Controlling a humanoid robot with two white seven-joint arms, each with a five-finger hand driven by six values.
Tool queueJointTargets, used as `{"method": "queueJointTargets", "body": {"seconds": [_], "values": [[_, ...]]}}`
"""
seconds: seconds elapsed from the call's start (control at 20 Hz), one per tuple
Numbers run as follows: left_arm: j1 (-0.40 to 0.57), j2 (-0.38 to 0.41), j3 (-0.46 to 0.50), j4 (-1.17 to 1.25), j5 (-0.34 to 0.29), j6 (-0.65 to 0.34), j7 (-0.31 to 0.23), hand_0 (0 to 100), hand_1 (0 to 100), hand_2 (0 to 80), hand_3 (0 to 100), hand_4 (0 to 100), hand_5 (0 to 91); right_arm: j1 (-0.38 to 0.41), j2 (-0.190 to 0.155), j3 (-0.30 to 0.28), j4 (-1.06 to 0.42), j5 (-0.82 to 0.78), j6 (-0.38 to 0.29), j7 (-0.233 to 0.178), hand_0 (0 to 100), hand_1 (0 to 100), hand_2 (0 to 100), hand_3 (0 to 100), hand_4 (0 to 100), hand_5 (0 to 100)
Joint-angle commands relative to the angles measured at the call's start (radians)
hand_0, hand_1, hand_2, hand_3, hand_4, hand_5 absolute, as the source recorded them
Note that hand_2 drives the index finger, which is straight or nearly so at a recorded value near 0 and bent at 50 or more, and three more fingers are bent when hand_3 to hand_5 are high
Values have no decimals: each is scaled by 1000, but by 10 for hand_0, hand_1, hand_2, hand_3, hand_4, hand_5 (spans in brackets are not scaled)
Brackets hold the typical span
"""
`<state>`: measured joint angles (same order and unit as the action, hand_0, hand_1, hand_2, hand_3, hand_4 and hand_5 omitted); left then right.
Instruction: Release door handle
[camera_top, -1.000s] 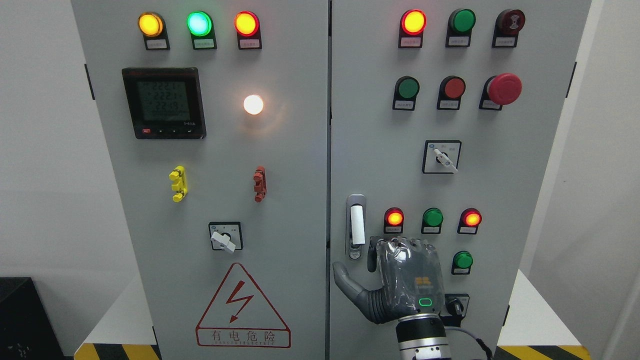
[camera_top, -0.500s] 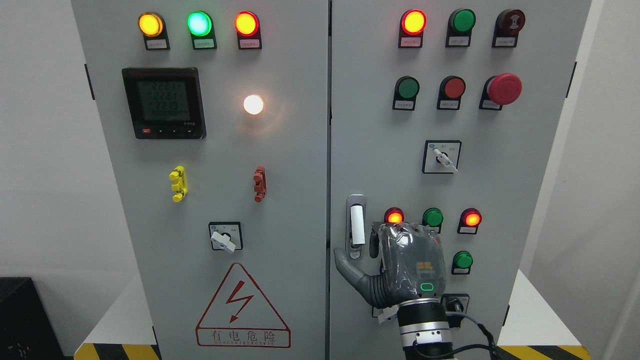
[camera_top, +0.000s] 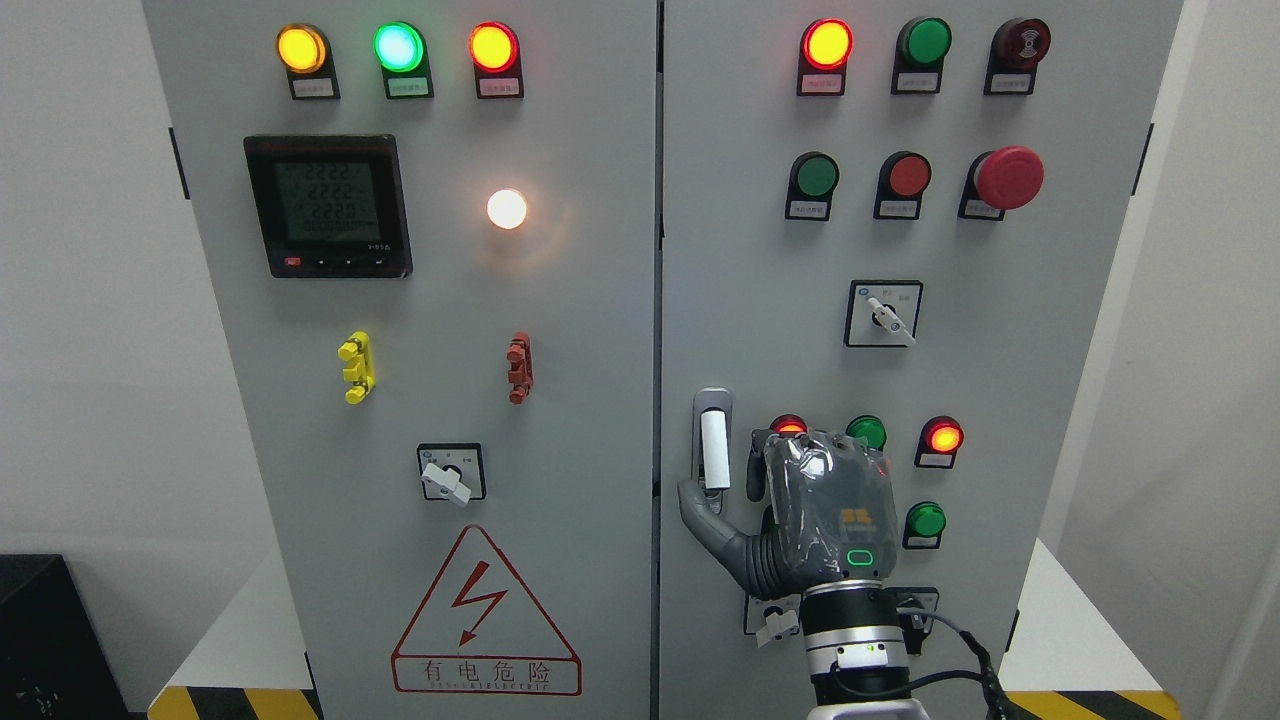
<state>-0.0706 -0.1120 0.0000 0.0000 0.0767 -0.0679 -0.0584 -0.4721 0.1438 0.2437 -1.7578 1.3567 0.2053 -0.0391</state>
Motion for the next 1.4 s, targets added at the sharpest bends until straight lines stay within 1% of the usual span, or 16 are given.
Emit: {"method": "queueJointTargets", "body": {"seconds": [0.0, 0.25, 0.5, 0.75, 0.9, 1.35], "values": [[0, 0, -20, -17, 0, -1, 0, 0, 0, 24, 85, 12, 0, -2, 0, -20, 18, 1, 0, -5, 166, 397, 833, 1000, 1000, 964], [0, 0, -20, -17, 0, -1, 0, 0, 0, 25, 85, 12, 0, 1, 0, -20, 14, 1, 0, -8, 199, 415, 833, 1000, 1000, 965], [0, 0, -20, -15, 0, -1, 0, 0, 0, 24, 86, 12, 0, 1, 0, -20, 9, -1, 0, -10, 236, 400, 831, 1000, 1000, 965], [0, 0, -20, -17, 0, -1, 0, 0, 0, 24, 85, 12, 0, 1, 2, -23, 8, 1, 0, -10, 251, 392, 831, 1000, 1000, 965], [0, 0, -20, -17, 0, -1, 0, 0, 0, 24, 83, 12, 0, 3, 2, -37, 8, 1, 0, -12, 259, 390, 833, 1000, 1000, 965], [0, 0, -20, -15, 0, -1, -1, 0, 0, 24, 85, 11, 0, 13, 2, -37, -12, 1, 0, -15, 271, 393, 830, 1000, 1000, 965]]}}
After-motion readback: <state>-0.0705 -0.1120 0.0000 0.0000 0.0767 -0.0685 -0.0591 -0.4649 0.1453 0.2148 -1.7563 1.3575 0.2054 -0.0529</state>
